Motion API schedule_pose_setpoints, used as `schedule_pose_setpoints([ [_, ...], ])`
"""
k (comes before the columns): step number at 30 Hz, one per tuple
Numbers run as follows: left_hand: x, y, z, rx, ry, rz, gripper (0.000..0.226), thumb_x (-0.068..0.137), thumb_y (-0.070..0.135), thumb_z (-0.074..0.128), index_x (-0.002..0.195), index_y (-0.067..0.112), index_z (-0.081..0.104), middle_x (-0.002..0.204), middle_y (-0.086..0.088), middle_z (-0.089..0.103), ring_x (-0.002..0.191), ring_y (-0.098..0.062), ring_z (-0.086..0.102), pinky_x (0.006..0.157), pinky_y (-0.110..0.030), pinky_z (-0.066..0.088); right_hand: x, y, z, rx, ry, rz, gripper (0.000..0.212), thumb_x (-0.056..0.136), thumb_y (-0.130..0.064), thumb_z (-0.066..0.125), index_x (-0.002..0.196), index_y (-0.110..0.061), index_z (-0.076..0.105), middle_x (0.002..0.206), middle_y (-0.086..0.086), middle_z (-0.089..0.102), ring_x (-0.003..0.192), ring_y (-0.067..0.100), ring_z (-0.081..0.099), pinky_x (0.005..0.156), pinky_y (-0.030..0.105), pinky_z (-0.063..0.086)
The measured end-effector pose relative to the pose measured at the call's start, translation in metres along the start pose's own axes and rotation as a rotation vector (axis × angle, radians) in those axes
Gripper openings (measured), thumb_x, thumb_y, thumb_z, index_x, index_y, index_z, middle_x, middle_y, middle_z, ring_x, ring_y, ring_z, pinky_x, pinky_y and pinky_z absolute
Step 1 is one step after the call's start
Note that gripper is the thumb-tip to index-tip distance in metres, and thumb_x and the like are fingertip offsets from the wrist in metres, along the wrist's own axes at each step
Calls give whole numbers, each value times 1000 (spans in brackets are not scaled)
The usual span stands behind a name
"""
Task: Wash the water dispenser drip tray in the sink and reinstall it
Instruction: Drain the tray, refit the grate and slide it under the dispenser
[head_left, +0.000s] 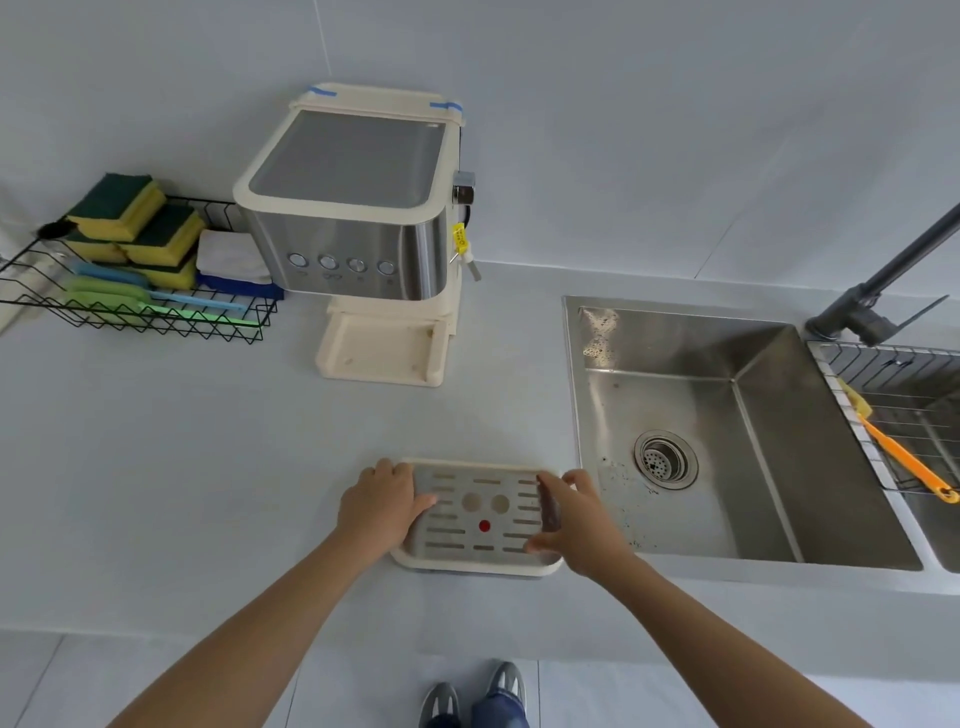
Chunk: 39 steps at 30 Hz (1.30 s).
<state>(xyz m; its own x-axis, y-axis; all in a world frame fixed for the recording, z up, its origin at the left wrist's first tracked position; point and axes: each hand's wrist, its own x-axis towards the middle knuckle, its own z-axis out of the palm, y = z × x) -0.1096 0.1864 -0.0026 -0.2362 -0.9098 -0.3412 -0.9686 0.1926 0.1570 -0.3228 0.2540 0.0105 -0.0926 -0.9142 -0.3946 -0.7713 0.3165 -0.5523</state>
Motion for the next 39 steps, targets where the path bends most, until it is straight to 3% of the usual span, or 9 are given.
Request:
schedule_pose_setpoints([
  [4, 0, -1, 3, -74, -34, -29, 44, 92, 47, 40, 111, 8, 45, 112, -12, 54, 97, -27, 58, 70, -31, 42, 2, -3, 2, -71, -17, 3, 77, 70, -23, 77, 134, -19, 36, 131, 7, 32, 112, 20, 46, 95, 32, 48],
  [8, 1, -3, 3, -113, -33, -29, 39, 92, 44, 40, 107, 8, 44, 105, -12, 59, 91, -27, 60, 66, -30, 42, 4, -3, 3, -228, -5, -31, 77, 71, -32, 75, 133, -19, 32, 128, 8, 34, 116, 22, 38, 92, 33, 46],
  [13, 2, -6, 2, -169, -41, -5, 30, 92, 42, 44, 89, 13, 36, 87, -7, 56, 76, -21, 52, 63, -30, 40, 9, -3, 3, -320, -14, -53, 74, 71, -38, 74, 130, -18, 34, 126, 8, 36, 118, 21, 34, 93, 33, 45],
  [24, 2, -6, 6, -211, -15, 9, 30, 90, 40, 48, 87, 15, 33, 80, -1, 50, 72, -18, 49, 60, -28, 38, 8, 0, 2, -289, -50, -57, 70, 72, -36, 73, 129, -20, 36, 131, 6, 32, 121, 22, 31, 96, 36, 44],
  [29, 1, -7, 9, -297, 18, -37, 36, 87, 40, 54, 88, 14, 29, 66, 5, 43, 62, -16, 47, 48, -25, 33, 9, 2, 4, -189, -30, -1, 85, 70, -35, 76, 137, -22, 26, 136, 8, 25, 127, 24, 28, 100, 40, 43],
  [31, -1, -8, 9, -360, 33, -76, 40, 85, 40, 57, 90, 14, 27, 69, 5, 46, 62, -16, 49, 46, -24, 34, 8, 5, 5, -131, -40, 34, 95, 71, -33, 76, 143, -21, 15, 141, 9, 21, 132, 27, 26, 104, 43, 40],
  [34, -4, -9, 10, -372, 29, -141, 42, 84, 45, 56, 98, 13, 32, 84, -1, 55, 71, -20, 55, 56, -27, 42, 4, 10, 6, -14, -37, 76, 98, 73, -32, 74, 145, -18, 10, 142, 9, 24, 132, 27, 27, 108, 45, 34],
  [39, -16, -8, 17, -554, 65, -163, 48, 86, 41, 55, 121, 8, 44, 115, -7, 60, 98, -22, 58, 72, -26, 42, -8, 14, 6, 249, 54, 69, 58, 80, -27, 68, 128, -14, 37, 126, 4, 48, 119, 25, 46, 96, 38, 44],
])
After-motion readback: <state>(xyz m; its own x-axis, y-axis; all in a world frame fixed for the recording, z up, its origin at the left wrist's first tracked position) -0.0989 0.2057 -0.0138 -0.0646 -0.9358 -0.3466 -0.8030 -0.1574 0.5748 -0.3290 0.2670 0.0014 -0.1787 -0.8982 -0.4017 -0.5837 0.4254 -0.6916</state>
